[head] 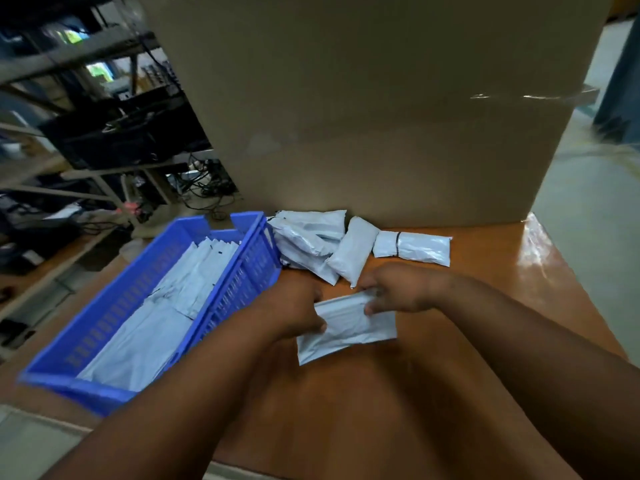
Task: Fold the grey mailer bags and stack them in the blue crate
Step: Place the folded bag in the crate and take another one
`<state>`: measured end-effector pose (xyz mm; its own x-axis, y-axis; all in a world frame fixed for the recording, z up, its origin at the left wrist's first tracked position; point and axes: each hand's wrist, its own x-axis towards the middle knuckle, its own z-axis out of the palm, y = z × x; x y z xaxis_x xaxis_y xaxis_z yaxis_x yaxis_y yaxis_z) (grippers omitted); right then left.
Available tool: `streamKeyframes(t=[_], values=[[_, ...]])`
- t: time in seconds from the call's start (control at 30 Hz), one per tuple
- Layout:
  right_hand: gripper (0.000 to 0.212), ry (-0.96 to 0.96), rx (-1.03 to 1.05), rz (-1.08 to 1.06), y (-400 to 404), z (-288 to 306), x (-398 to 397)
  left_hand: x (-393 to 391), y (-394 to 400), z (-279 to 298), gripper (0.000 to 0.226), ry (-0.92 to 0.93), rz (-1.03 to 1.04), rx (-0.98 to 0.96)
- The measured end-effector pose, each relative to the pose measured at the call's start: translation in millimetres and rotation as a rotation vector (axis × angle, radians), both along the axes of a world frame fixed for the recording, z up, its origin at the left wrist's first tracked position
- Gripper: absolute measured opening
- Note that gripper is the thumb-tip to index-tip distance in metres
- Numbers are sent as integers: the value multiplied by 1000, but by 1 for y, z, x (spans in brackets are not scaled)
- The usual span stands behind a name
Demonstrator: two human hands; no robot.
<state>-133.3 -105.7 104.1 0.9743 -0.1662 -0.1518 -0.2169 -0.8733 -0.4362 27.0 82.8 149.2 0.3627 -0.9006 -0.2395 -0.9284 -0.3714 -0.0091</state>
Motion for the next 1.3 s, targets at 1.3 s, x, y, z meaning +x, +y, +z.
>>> streamKeyframes(t=[1.3], values=[[31, 223, -603, 529, 288, -33, 495, 319, 244, -44, 58, -31, 467, 473]])
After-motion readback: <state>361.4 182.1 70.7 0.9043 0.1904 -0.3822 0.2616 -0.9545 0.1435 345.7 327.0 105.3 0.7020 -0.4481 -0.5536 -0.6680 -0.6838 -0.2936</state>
